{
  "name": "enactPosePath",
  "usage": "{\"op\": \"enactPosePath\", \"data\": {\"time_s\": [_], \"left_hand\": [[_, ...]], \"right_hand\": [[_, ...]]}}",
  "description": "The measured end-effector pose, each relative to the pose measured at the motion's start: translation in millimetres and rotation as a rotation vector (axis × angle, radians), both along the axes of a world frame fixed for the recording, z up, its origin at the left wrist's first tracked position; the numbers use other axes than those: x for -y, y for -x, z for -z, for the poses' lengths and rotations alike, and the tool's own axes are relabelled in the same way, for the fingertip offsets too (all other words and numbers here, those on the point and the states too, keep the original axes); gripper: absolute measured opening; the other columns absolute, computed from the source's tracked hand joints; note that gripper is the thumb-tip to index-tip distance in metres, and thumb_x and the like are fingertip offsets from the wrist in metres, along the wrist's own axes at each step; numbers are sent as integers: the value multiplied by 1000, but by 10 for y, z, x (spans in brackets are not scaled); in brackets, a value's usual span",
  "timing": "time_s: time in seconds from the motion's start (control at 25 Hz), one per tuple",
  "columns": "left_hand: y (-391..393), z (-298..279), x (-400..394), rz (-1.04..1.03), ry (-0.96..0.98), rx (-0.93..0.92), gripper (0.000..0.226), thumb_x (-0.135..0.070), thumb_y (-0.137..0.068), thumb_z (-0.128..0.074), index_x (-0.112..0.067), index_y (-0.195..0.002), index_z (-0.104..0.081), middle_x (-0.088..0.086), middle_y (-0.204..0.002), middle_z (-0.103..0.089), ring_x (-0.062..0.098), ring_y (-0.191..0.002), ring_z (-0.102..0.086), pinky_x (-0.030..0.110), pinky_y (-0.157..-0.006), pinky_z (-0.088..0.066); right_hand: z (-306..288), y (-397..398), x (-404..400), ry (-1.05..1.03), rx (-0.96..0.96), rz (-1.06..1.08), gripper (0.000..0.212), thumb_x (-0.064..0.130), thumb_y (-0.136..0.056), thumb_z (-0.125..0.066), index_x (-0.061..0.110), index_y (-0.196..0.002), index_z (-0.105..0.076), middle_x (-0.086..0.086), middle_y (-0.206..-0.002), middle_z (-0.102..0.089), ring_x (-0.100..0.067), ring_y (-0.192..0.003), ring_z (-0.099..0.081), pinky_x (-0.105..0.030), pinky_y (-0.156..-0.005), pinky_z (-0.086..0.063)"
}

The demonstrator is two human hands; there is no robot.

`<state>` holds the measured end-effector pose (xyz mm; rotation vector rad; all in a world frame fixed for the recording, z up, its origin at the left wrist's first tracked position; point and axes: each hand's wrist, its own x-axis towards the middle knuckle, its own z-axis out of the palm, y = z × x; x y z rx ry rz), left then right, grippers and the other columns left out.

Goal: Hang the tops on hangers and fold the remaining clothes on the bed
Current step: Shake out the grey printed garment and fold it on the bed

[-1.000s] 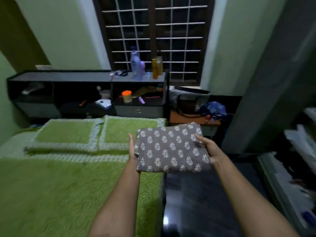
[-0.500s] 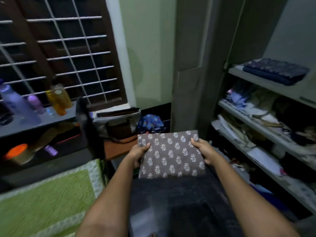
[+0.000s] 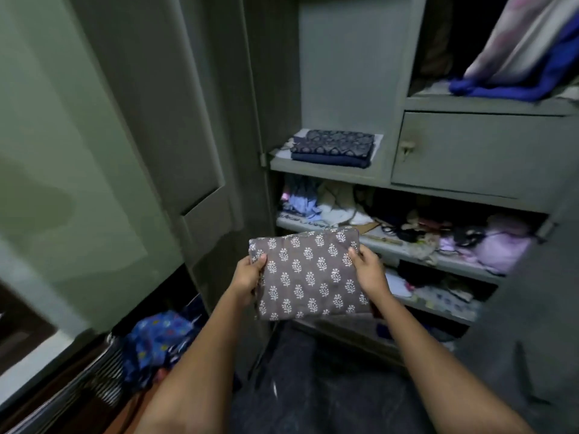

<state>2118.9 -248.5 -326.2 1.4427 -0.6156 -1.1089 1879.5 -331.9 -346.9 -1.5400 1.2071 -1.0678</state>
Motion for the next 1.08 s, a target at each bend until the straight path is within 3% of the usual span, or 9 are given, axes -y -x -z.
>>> {"op": "enactPosePath", "data": {"time_s": [0.08,0.24,0.48,0.64,0.8,0.92,1.0,1.08], "left_hand": [[-31,-96,572,29,41,125,14,-17,-99,-49,-7,-100,-60,9,-89,-67,29,-85,-66,37,-76,-52],[-83,-438,1693,-87,97,525,21,-23,-101,-41,-10,-109,-55,13,-109,-63,34,-108,-58,36,-87,-43],[-236,-1135,3203,-241,191,868,24,-30,-102,-32,-17,-115,-47,18,-111,-63,38,-98,-59,39,-75,-44],[-408,-1378,4119,-184,260,942,26,-31,-102,-33,-18,-117,-49,20,-111,-63,40,-98,-59,40,-75,-43],[-529,-1525,5181,-118,313,947,27,-30,-102,-33,-19,-118,-51,19,-113,-64,39,-99,-59,41,-79,-48],[-553,-1532,5792,-66,200,1007,29,-29,-101,-38,-16,-125,-47,19,-120,-61,37,-109,-57,41,-87,-44],[-415,-1457,6007,-78,184,1179,41,-30,-98,-44,-15,-136,-39,14,-138,-49,30,-129,-43,42,-109,-29],[-144,-1327,6062,114,304,1342,48,-31,-101,-36,-16,-146,-30,7,-153,-32,22,-144,-23,43,-118,-4]], "right_hand": [[-99,-15,408,123,-91,128,26,28,-100,-46,18,-119,-62,1,-105,-68,-21,-99,-62,-38,-86,-49],[-487,-157,1257,331,-331,337,27,29,-100,-43,13,-115,-59,-19,-94,-68,-37,-85,-63,-36,-64,-42],[-1225,-394,2571,392,-322,406,34,31,-102,-38,25,-133,-52,-17,-89,-66,-35,-80,-63,-35,-61,-42],[-1417,-513,3432,358,-339,461,35,32,-101,-38,33,-133,-50,-18,-105,-67,-38,-94,-62,-37,-71,-46],[-1621,-612,4282,338,-326,551,34,29,-101,-40,32,-132,-53,-16,-112,-66,-38,-100,-60,-33,-70,-40],[-1659,-660,4848,191,-564,640,39,21,-101,-35,20,-139,-43,-19,-124,-60,-38,-111,-57,-38,-84,-44],[-1608,-767,5083,107,-826,681,51,12,-98,-35,11,-148,-24,-20,-143,-42,-35,-128,-44,-41,-101,-39],[-1479,-1018,5207,129,-919,548,54,9,-98,-35,9,-150,-19,-17,-154,-25,-31,-140,-28,-41,-113,-24]]}}
